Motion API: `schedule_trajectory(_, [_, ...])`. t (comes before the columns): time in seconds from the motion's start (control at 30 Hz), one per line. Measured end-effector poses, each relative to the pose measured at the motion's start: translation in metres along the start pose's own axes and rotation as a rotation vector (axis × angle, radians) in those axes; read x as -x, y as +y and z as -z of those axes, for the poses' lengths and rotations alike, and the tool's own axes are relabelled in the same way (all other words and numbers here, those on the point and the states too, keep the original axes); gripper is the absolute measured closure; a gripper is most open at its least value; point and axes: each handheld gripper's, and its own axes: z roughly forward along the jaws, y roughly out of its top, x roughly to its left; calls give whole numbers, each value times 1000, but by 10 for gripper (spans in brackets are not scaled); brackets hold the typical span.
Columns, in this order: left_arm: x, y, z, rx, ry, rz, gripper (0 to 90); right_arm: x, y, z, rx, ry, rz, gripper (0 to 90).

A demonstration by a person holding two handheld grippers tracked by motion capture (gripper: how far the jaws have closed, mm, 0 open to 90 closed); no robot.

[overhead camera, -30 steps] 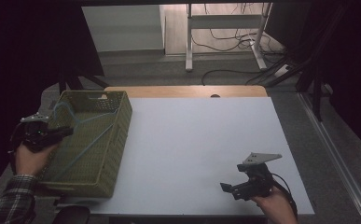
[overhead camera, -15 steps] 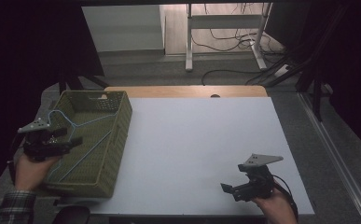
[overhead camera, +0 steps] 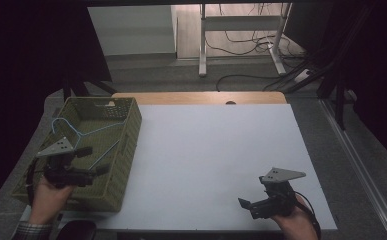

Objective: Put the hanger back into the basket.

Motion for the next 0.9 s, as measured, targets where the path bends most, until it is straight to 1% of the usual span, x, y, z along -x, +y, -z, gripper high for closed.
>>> schedule_trajectory(0.03, [8, -2, -3, 2, -34, -11, 30, 1, -1, 2, 3, -9, -1, 0])
schedule_trajectory(0.07, [8, -2, -3, 2, -34, -11, 25, 1, -1, 2, 3, -9, -1, 0])
schedule_trajectory(0.1, [12, -4, -5, 2, -42, -22, 20, 1, -2, 4, 12, -22, -8, 0])
schedule_trajectory(0.17, [21, -7, -10, -10, -48, -51, 10, 2, -3, 6, 16, -26, -14, 0])
schedule_trajectory(0.2, [25, -8, -12, -17, -44, -65, 10, 2, -3, 6, 16, -26, -14, 0])
schedule_trajectory(0.27, [33, -12, -15, -24, -41, -80, 0, 3, -5, 8, 23, -39, -19, 0])
schedule_trajectory(0.33, [39, -15, -19, -32, -43, -93, 0, 3, -6, 9, 23, -43, -23, 0])
schedule_trajectory(0.47, [46, -20, -24, -58, -39, -110, 0, 4, -9, 11, 24, -55, -28, 0])
schedule_trajectory(0.53, [49, -26, -29, -76, -34, -116, 0, 5, -11, 12, 23, -64, -28, 0])
schedule_trajectory(0.63, [50, -29, -32, -85, -33, -117, 0, 5, -12, 12, 21, -66, -29, 0])
schedule_trajectory(0.7, [51, -32, -32, -72, -27, -119, 0, 6, -13, 12, 22, -70, -29, 0])
schedule_trajectory(0.9, [52, -34, -33, -61, -14, -129, 0, 6, -17, 12, 8, -79, -28, 0])
